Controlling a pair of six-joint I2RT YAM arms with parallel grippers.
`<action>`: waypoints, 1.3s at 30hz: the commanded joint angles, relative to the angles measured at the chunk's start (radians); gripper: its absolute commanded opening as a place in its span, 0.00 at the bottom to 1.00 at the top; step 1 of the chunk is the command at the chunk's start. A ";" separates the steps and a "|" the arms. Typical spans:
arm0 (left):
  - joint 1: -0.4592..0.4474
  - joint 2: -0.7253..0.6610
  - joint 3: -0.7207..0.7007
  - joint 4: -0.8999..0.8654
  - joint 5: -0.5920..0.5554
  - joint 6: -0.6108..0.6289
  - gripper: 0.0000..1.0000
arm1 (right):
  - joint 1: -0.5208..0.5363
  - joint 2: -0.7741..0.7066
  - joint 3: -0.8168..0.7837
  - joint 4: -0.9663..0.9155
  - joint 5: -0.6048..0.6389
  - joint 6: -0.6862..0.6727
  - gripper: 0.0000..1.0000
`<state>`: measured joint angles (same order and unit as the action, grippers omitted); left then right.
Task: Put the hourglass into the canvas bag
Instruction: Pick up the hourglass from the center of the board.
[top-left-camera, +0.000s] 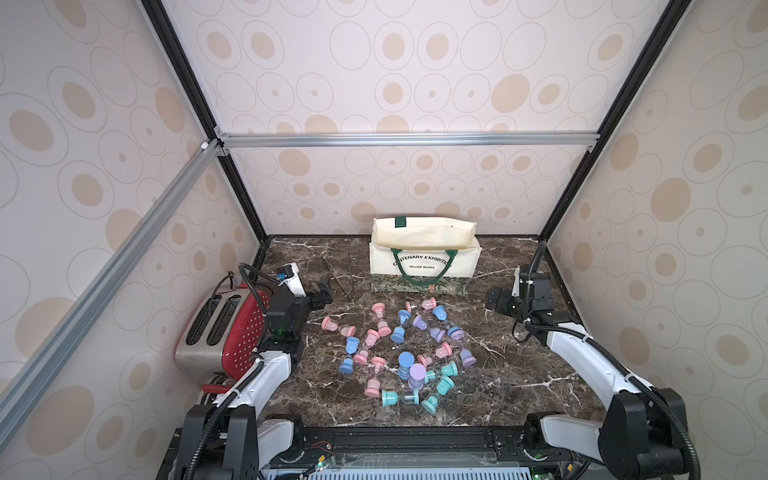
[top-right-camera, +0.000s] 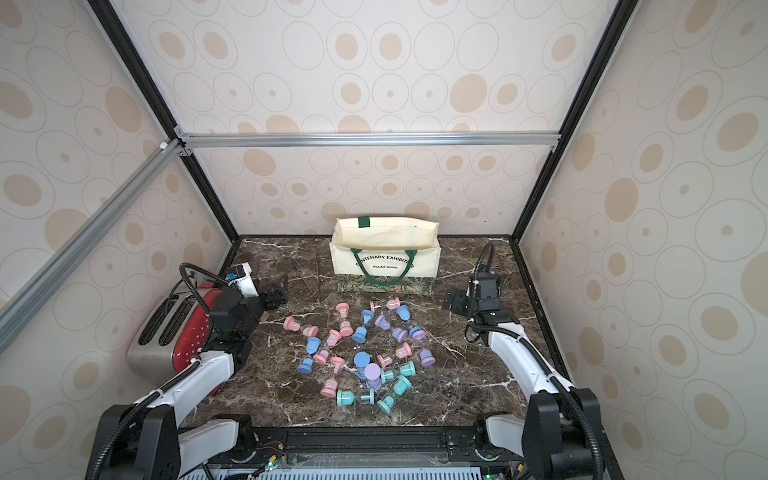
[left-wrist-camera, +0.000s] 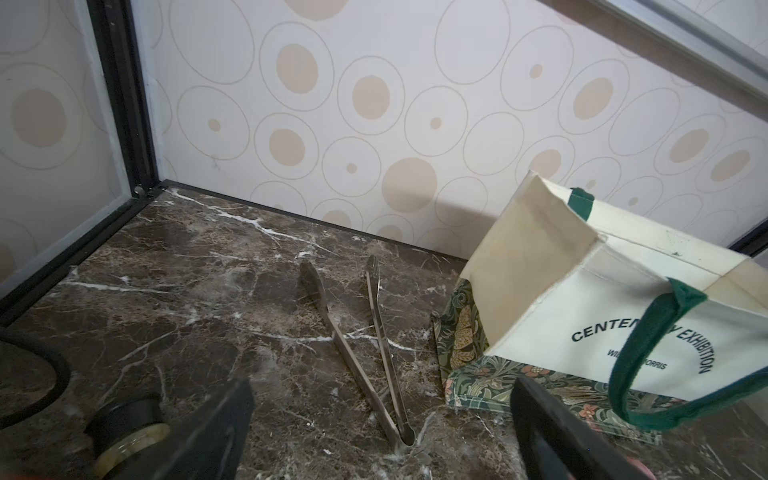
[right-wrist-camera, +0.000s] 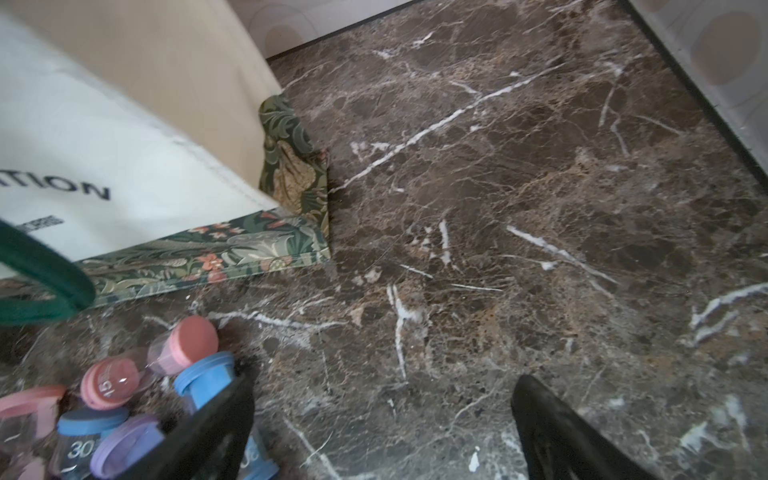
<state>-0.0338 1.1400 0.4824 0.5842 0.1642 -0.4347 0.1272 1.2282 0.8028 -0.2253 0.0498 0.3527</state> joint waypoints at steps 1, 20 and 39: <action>-0.006 -0.035 0.037 -0.092 0.027 -0.064 0.97 | 0.049 -0.006 0.055 -0.160 0.013 -0.011 1.00; -0.295 -0.239 0.041 -0.465 -0.051 -0.086 0.97 | 0.572 -0.084 0.159 -0.592 0.007 0.030 1.00; -0.535 -0.261 0.012 -0.497 -0.088 -0.182 0.97 | 1.010 0.054 0.193 -0.541 0.056 0.081 0.87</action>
<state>-0.5583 0.8970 0.4831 0.0883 0.1112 -0.5854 1.1202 1.2552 0.9699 -0.8005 0.1047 0.4225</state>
